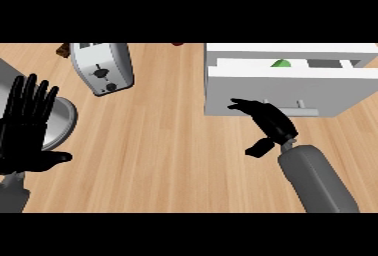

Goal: Pick up the cup, place it into the drawer and close the drawer

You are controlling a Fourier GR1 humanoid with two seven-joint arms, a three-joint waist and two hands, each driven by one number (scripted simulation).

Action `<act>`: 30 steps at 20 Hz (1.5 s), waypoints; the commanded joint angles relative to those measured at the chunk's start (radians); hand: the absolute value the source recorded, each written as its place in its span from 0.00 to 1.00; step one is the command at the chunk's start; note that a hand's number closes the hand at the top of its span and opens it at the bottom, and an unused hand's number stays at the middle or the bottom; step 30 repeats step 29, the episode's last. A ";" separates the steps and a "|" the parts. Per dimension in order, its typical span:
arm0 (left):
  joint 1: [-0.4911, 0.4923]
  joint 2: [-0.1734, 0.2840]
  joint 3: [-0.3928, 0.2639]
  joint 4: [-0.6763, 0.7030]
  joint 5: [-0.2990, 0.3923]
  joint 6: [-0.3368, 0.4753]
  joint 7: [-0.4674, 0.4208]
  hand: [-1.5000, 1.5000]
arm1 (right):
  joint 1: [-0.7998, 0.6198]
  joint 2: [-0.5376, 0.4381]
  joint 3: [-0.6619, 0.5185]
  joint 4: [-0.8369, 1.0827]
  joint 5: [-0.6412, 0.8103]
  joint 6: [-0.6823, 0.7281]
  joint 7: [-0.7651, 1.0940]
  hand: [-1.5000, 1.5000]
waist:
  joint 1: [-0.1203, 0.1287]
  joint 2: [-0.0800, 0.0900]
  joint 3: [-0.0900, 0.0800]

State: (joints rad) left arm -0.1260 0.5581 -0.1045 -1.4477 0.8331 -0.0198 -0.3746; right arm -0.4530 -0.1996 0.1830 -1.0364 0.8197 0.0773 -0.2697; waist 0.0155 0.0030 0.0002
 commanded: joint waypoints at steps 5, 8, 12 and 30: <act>0.054 0.001 0.059 -0.073 0.001 -0.062 0.029 0.00 | -0.255 0.036 -0.120 0.447 -0.007 -0.078 -0.133 0.00 | 0.017 0.005 0.001; 0.069 -0.025 0.066 -0.008 -0.017 -0.111 0.002 0.00 | -0.332 -0.005 -0.166 0.563 -0.028 -0.052 -0.204 0.00 | 0.016 0.006 0.001; 0.044 -0.013 0.079 0.035 -0.008 -0.160 0.006 0.00 | -0.416 -0.040 -0.192 0.687 -0.020 -0.058 -0.252 0.00 | 0.036 0.016 0.001; -0.020 -0.074 0.043 0.039 -0.091 -0.091 -0.002 0.00 | -0.541 -0.152 -0.248 0.847 -0.030 -0.015 -0.324 0.00 | 0.075 0.034 0.003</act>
